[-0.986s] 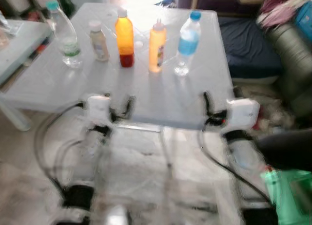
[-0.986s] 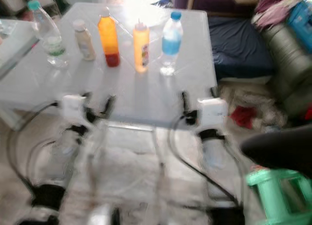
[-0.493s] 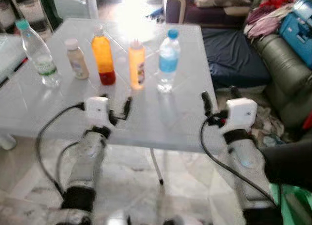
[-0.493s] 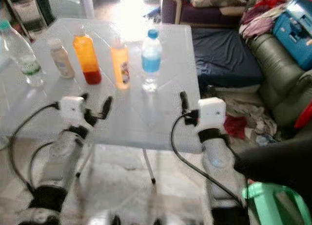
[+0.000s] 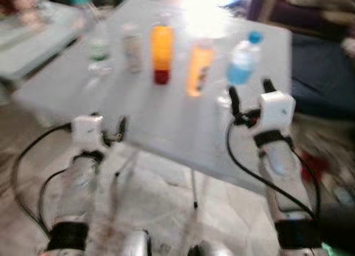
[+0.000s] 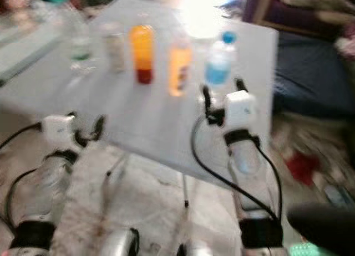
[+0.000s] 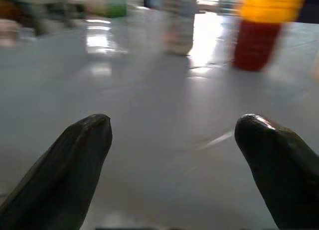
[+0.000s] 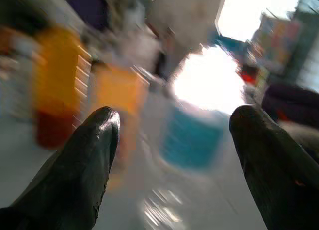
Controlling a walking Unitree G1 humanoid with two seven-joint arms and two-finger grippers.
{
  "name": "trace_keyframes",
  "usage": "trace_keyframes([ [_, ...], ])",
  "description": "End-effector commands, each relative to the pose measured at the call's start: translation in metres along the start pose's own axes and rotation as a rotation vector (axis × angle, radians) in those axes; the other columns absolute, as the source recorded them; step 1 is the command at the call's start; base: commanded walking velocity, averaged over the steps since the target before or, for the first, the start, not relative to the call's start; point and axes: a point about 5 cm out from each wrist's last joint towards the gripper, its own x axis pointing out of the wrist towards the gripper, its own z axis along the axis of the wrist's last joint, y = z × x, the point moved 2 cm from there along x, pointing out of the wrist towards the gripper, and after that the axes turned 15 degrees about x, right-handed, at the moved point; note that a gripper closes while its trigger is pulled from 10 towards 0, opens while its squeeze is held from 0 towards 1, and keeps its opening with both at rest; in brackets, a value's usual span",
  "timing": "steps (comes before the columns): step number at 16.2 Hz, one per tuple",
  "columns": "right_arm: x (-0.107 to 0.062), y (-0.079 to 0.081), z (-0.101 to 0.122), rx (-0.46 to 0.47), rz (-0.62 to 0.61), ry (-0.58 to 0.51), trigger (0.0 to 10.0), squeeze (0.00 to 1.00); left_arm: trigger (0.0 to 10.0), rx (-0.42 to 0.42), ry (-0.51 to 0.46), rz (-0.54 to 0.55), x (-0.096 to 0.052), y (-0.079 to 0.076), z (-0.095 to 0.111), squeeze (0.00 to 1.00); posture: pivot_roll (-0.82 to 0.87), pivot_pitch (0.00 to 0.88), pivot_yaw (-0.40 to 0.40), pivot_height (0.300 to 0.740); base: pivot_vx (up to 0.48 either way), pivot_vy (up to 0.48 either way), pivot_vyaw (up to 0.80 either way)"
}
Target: Restocking fridge
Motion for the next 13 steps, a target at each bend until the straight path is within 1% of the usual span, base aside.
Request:
trace_keyframes([
  [1,-0.002,-0.009,0.0,-0.021,-0.028,0.005,10.0,0.0,10.0,-0.002,-0.021,-0.013,0.001,-0.006,0.007,0.0,0.01,0.139,-0.043,0.74,0.0,0.0,0.8],
  [2,-0.001,-0.009,0.001,-0.023,-0.032,0.003,10.0,0.0,10.0,-0.006,-0.02,-0.012,0.0,-0.008,0.007,0.0,0.01,0.141,-0.048,0.74,0.0,0.0,0.57],
  [5,-0.002,-0.008,0.0,-0.013,-0.04,0.007,10.0,0.0,10.0,-0.011,-0.02,-0.017,0.0,-0.01,0.008,0.0,0.01,0.142,-0.052,0.74,0.0,0.0,0.0],
  [8,-0.001,-0.01,0.009,-0.078,-0.073,-0.036,10.0,0.0,10.0,-0.011,-0.019,-0.017,-0.001,-0.01,0.008,0.0,0.0,0.149,-0.048,0.74,0.0,0.0,0.0],
  [9,0.001,-0.013,0.014,-0.094,-0.093,-0.052,10.0,0.0,10.0,-0.011,-0.018,-0.018,-0.001,-0.01,0.009,0.0,0.0,0.149,-0.048,0.74,0.0,0.0,0.0],
  [10,0.008,-0.029,0.025,-0.132,-0.147,-0.087,10.0,0.0,10.0,-0.014,-0.019,-0.024,-0.001,-0.013,0.009,0.0,0.01,0.153,-0.045,0.74,0.0,0.0,0.0],
  [12,0.014,-0.034,0.03,-0.134,-0.151,-0.094,10.0,0.0,10.0,-0.015,-0.018,-0.028,-0.001,-0.014,0.009,0.0,0.01,0.159,-0.038,0.74,0.0,0.0,0.0],
  [13,0.022,-0.041,0.036,-0.143,-0.158,-0.103,10.0,0.0,10.0,-0.018,-0.017,-0.037,-0.001,-0.016,0.009,0.0,0.01,0.16,-0.038,0.74,0.0,0.0,0.0],
])
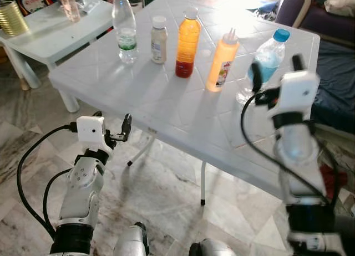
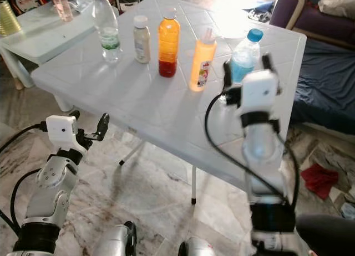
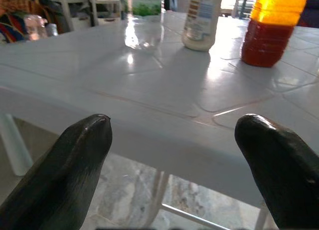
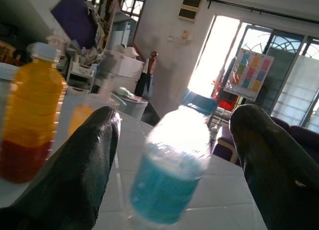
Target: Restocking fridge
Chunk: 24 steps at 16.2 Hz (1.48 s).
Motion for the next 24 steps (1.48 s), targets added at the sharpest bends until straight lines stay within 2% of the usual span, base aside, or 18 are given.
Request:
trace_keyframes([
  [1,0.006,-0.007,0.002,0.009,-0.028,0.0,10.0,0.0,10.0,0.007,0.002,-0.011,-0.002,-0.003,0.001,0.0,0.01,0.163,-0.036,0.74,0.0,0.0,0.0],
  [4,0.029,-0.015,0.013,0.034,-0.07,-0.024,10.0,0.0,10.0,0.015,0.004,-0.015,-0.002,0.0,0.002,0.0,0.03,0.17,-0.027,0.74,0.0,0.0,0.0],
  [5,0.032,-0.015,0.014,0.037,-0.07,-0.026,10.0,0.0,10.0,0.017,0.005,-0.015,-0.002,0.001,0.002,0.0,0.04,0.171,-0.026,0.74,0.0,0.0,0.0],
  [9,0.06,-0.011,0.012,0.07,-0.072,-0.001,10.0,0.0,10.0,0.034,0.01,-0.04,-0.004,0.002,0.004,0.0,0.07,0.185,-0.008,0.74,0.0,0.0,0.0],
  [12,0.071,-0.01,0.014,0.088,-0.097,0.02,10.0,0.0,10.0,0.041,0.016,-0.042,-0.006,0.004,0.004,0.0,0.08,0.189,0.0,0.74,0.0,0.0,0.0],
  [13,0.075,-0.012,0.014,0.128,-0.122,0.028,10.0,0.0,10.0,0.044,0.02,-0.045,-0.007,0.005,0.003,0.0,0.08,0.189,0.002,0.74,0.0,0.0,0.0],
  [15,0.081,-0.014,0.014,0.123,-0.128,0.03,10.0,0.0,10.0,0.048,0.02,-0.049,-0.007,0.005,0.005,0.0,0.09,0.19,0.006,0.74,0.0,0.0,0.0],
  [16,0.083,-0.016,0.014,0.145,-0.144,0.037,9.7,0.0,10.0,0.056,0.017,-0.054,-0.007,0.006,0.005,0.0,0.09,0.192,0.008,0.74,0.0,0.0,0.0],
  [17,0.084,-0.018,0.012,0.149,-0.152,0.05,2.6,0.0,10.0,0.057,0.018,-0.056,-0.007,0.006,0.006,0.0,0.09,0.193,0.01,0.74,0.0,0.0,0.0],
  [18,0.085,-0.017,0.012,0.154,-0.145,0.049,2.6,0.0,10.0,0.058,0.019,-0.057,-0.007,0.006,0.006,0.0,0.09,0.193,0.01,0.74,0.0,0.0,0.0],
  [19,0.085,-0.017,0.01,0.155,-0.146,0.063,0.0,0.0,10.0,0.059,0.02,-0.059,-0.007,0.006,0.006,0.0,0.09,0.193,0.013,0.74,0.0,0.0,0.0],
  [24,0.089,-0.014,0.01,0.131,-0.124,0.059,0.0,0.0,10.0,0.056,0.021,-0.067,-0.006,0.003,0.007,0.0,0.09,0.195,0.01,0.74,0.0,0.0,0.0],
])
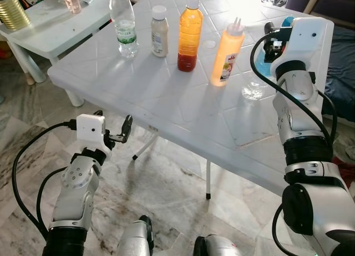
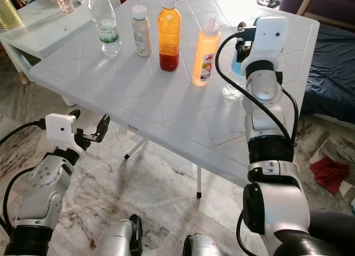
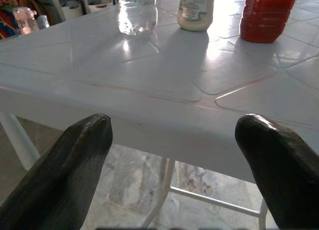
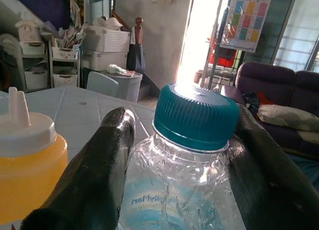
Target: Restocking fridge
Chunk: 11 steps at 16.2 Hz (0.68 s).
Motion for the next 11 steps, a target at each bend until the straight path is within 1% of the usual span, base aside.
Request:
trace_keyframes([
  [1,0.004,0.002,0.008,0.0,0.005,-0.024,0.0,0.0,10.0,0.007,0.009,-0.012,-0.002,-0.002,0.0,0.0,0.09,0.195,0.01,0.74,0.0,0.0,0.0],
  [3,0.004,0.004,0.009,-0.006,0.013,-0.017,0.0,0.0,10.0,0.005,0.01,-0.013,-0.001,-0.002,0.0,0.0,0.09,0.195,0.01,0.74,0.0,0.0,0.0],
  [6,0.0,0.004,0.008,-0.012,0.007,-0.012,0.0,0.0,10.0,0.005,0.008,-0.014,-0.001,-0.004,0.001,0.0,0.09,0.194,0.001,0.74,0.0,0.0,0.0],
  [10,-0.018,0.012,0.007,0.008,0.036,0.001,0.0,0.0,10.0,0.012,0.006,0.0,-0.001,-0.001,0.003,0.0,0.08,0.207,-0.018,0.74,0.0,0.0,0.0],
  [11,-0.031,0.018,0.005,0.021,0.06,0.015,0.6,0.0,10.0,0.009,0.01,0.021,-0.002,0.003,0.003,0.0,0.08,0.211,-0.025,0.74,0.0,0.0,0.0],
])
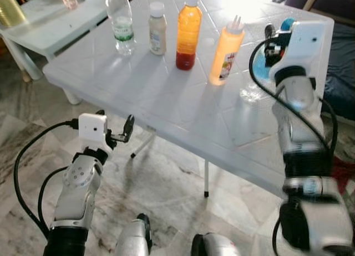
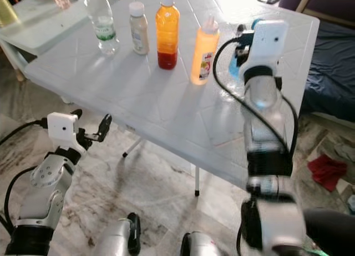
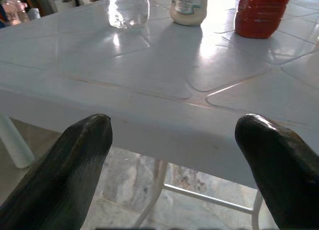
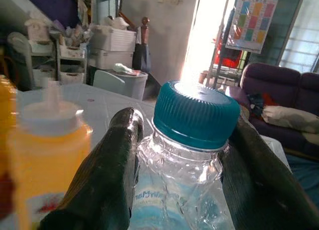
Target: Restocking fridge
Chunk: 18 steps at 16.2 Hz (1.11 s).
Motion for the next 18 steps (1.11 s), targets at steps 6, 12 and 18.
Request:
trace_keyframes([
  [6,-0.063,0.069,-0.012,0.189,0.267,0.113,10.0,0.0,10.0,-0.028,0.037,0.014,-0.008,-0.007,-0.007,0.0,0.06,0.2,-0.04,0.74,0.0,0.0,0.0],
  [12,-0.101,0.063,-0.042,0.211,0.332,0.217,10.0,0.0,10.0,-0.033,0.088,0.102,-0.01,-0.003,-0.022,0.0,0.05,0.136,-0.076,0.74,0.0,0.0,0.4],
  [18,-0.105,0.04,-0.062,0.141,0.286,0.23,10.0,0.0,10.0,-0.053,0.14,0.124,-0.02,-0.006,-0.043,0.0,0.06,0.076,-0.106,0.74,0.0,0.0,0.8],
])
